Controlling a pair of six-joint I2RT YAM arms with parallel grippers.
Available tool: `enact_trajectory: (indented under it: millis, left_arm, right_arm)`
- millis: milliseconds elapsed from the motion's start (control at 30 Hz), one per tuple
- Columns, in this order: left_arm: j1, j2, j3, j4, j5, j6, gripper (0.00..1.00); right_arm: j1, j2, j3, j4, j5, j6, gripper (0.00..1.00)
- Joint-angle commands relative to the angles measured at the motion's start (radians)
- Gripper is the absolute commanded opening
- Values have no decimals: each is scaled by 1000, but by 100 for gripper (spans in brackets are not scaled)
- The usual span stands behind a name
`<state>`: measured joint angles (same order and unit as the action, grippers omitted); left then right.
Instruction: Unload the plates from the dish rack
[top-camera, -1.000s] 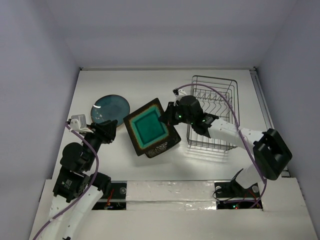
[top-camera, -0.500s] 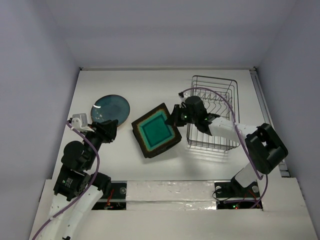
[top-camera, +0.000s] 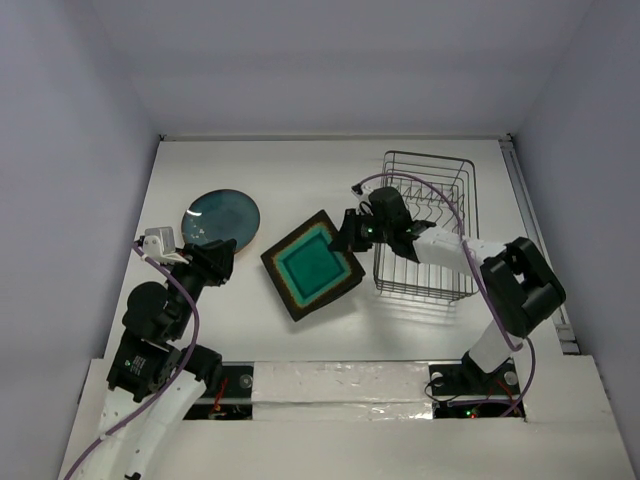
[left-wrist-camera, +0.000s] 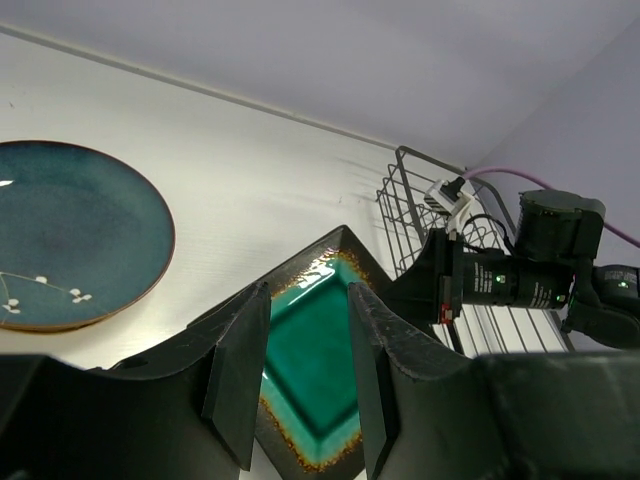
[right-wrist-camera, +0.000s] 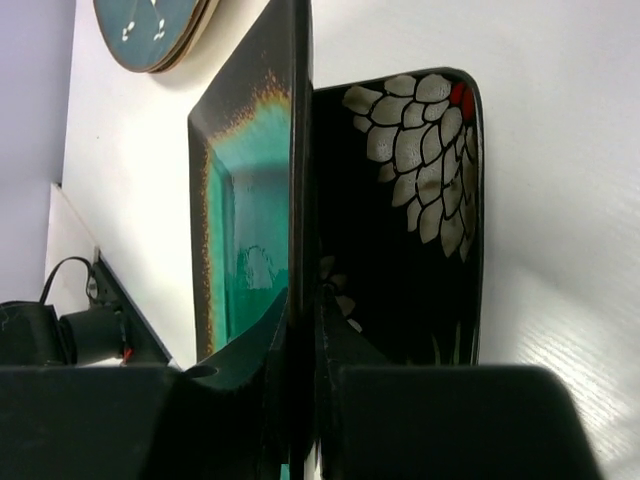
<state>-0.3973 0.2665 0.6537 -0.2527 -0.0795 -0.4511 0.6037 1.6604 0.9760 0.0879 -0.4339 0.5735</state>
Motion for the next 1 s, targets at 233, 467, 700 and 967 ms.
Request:
enact_trajectory:
  millis: [233, 467, 700, 967]
  left_arm:
    - [11, 2, 24, 33, 17, 0, 34]
    - [11, 2, 23, 38, 30, 2, 34]
    - [20, 7, 23, 38, 37, 3, 34]
    - [38, 5, 26, 40, 41, 3, 56]
  right_arm:
    - [10, 35, 112, -86, 116, -127, 42]
    - [10, 33, 121, -135, 172, -141, 62]
    - [10, 4, 128, -155, 221, -149, 82]
    - [19, -105, 141, -65, 236, -118, 89]
